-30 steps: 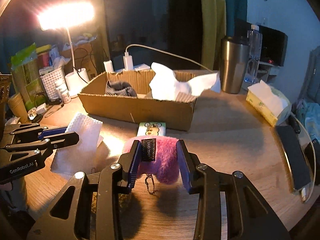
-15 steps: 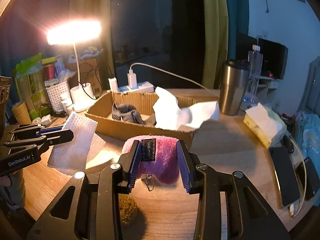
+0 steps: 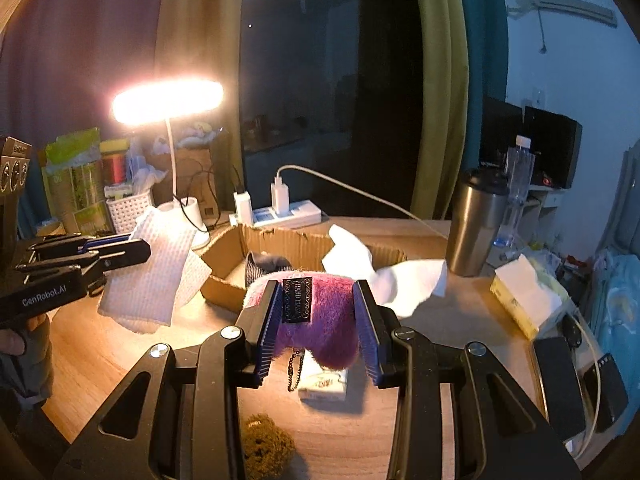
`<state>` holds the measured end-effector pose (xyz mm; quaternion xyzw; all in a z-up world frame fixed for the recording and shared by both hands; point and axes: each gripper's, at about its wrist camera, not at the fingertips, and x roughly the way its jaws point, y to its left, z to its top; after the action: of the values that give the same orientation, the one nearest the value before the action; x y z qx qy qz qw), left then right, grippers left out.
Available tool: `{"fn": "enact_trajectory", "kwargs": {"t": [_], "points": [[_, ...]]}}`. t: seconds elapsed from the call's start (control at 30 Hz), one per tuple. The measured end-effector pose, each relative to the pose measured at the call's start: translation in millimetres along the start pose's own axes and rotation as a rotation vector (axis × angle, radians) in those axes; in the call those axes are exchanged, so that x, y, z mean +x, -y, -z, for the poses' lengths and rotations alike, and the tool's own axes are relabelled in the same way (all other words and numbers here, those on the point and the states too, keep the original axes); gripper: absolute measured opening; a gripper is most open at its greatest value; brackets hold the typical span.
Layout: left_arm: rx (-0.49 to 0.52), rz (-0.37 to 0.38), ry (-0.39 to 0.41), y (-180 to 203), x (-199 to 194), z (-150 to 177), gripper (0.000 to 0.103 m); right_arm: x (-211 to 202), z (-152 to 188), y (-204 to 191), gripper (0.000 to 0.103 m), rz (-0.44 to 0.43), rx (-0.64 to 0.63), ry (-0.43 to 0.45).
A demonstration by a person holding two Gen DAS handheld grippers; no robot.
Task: Organize soft objects
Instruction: 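Lift and carry the cloth roll with the left tool while the right tool carries the plush over the box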
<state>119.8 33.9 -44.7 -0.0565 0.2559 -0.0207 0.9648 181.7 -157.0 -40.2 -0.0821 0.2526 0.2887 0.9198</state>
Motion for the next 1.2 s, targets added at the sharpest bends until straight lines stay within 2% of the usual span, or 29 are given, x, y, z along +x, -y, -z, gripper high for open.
{"fn": "enact_trajectory", "kwargs": {"t": [0.7, 1.2], "points": [[0.016, 0.007, 0.135, -13, 2, -41, 0.012, 6, -40, -5, 0.038, 0.013, -0.033, 0.079], [-0.008, -0.017, 0.183, -30, 21, -54, 0.012, 24, -59, -4, 0.039, 0.013, -0.030, 0.125]]}}
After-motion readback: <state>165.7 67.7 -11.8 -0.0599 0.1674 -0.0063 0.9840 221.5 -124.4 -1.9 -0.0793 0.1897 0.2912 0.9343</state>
